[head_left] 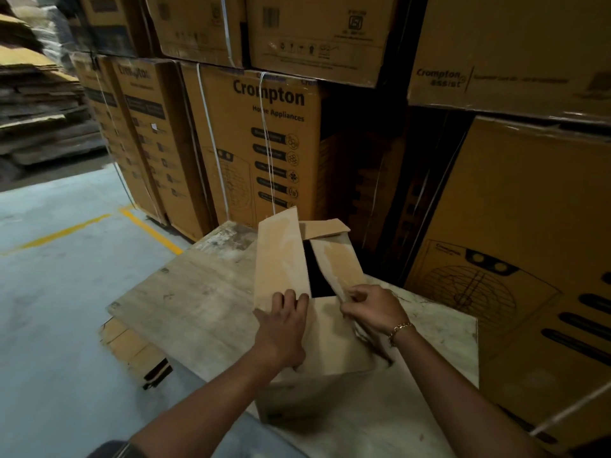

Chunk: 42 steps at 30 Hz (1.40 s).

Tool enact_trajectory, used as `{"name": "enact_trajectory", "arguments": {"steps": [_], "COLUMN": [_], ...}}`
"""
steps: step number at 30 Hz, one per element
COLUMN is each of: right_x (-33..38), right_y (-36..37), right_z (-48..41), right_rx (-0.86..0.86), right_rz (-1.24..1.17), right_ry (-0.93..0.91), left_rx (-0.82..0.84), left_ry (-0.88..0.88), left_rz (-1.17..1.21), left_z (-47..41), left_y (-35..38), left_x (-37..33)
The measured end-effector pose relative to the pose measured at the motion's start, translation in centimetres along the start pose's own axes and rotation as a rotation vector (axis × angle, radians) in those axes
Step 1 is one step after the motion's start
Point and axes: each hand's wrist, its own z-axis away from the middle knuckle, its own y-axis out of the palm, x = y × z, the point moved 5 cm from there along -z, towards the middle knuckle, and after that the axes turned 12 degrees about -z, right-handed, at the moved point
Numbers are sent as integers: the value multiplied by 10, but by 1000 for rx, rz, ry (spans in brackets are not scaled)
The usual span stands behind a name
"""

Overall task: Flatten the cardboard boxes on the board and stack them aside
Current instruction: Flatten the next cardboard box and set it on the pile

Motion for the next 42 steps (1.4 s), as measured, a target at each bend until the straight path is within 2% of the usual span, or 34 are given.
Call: {"name": "enact_trajectory", "arguments": {"steps": [3,6,10,13,14,17,22,25,29,31,34,38,40,42], "right_x": [0,-6,-14,-20,-21,-17,-14,-22,-58,-87,-128,-136,-116,-95], "right_y": [-10,-23,-53,-61,-58,-47,-39,-44,-53,-57,-54,-52,-49,-43], "right_z": [-6,-8,10,27,31,41,49,51,52,56,67,67,59,53], "right_rx": [-1,-44,-158,-191,-175,-98,-113,-136,-214,-282,-353,-428,-387,-322], "right_rz": [-72,-231,-470,-491,-474,-430,-423,-532,-761,-844,-652,26,433,657], "right_ry": [-18,22,-4,-26,-23,10,-2,23,110,186,264,139,71,15], "left_rx": [-271,-474,-589,-594,-573,-285,-29,-5,49,110,2,-43,-77,-89], "left_ry": [7,7,-26,-37,-25,-3,11,-6,183,219,222,212,216,179], "left_rz": [-35,58,115,191,231,310,196,95,-83,-127,-168,-181,-153,-104], "left_z": [27,60,104,134,139,136,111,80,58,58,49,49,52,57], "left_y": [-5,0,0,-6,-9,-3,52,77,79,64,63,57,51,43], "left_x": [1,5,5,2,1,-5,-7,-3,-21,-29,-34,-31,-22,-5]}}
